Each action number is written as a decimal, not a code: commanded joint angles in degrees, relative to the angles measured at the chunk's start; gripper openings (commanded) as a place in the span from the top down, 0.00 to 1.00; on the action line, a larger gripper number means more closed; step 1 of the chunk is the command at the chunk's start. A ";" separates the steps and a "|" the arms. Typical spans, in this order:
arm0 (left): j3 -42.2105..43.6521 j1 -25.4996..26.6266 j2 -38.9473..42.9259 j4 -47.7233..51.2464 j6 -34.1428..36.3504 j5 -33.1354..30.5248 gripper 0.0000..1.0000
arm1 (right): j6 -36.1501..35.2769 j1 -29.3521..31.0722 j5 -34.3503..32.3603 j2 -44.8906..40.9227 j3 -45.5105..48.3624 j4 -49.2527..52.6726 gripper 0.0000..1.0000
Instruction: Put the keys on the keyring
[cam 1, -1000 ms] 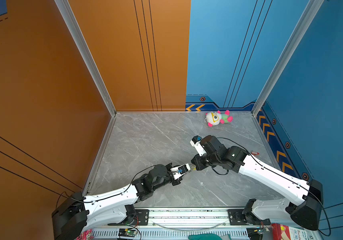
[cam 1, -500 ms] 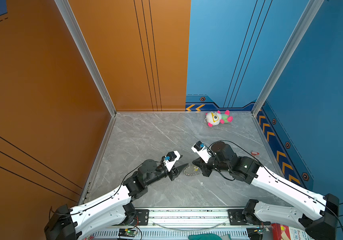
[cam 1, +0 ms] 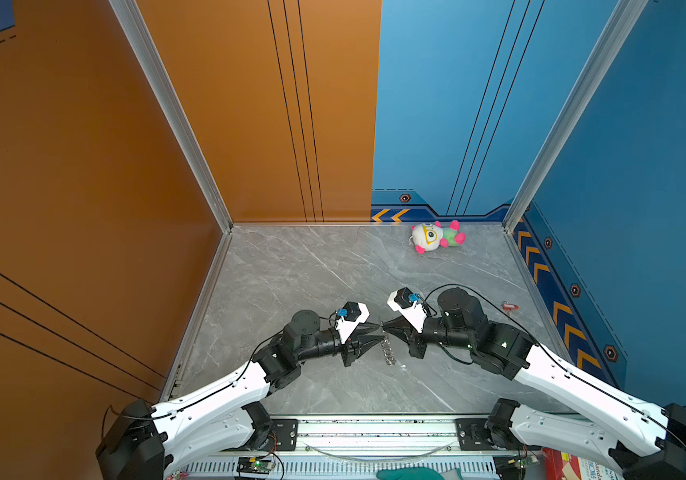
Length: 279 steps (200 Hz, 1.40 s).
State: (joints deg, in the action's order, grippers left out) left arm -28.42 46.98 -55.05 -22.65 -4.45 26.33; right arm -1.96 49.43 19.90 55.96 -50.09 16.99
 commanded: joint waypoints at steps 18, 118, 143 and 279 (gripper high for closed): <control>-1.20 -0.49 0.67 0.59 -0.41 1.27 0.68 | -1.62 -0.71 4.62 -1.80 1.11 -2.96 1.00; 0.16 1.60 2.25 -0.29 2.73 2.85 0.76 | -4.85 0.40 10.42 -0.29 -2.44 3.34 1.00; 0.35 1.90 2.31 -0.73 2.92 2.86 0.80 | -5.68 1.24 10.33 0.66 -3.08 4.34 1.00; 1.33 2.30 3.19 -2.37 3.07 2.97 1.00 | -8.30 2.82 9.61 4.67 -5.19 8.41 1.00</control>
State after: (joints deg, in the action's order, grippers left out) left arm -27.07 48.71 -52.49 -20.14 -2.42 29.34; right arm -9.69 50.89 27.99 59.05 -53.65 23.73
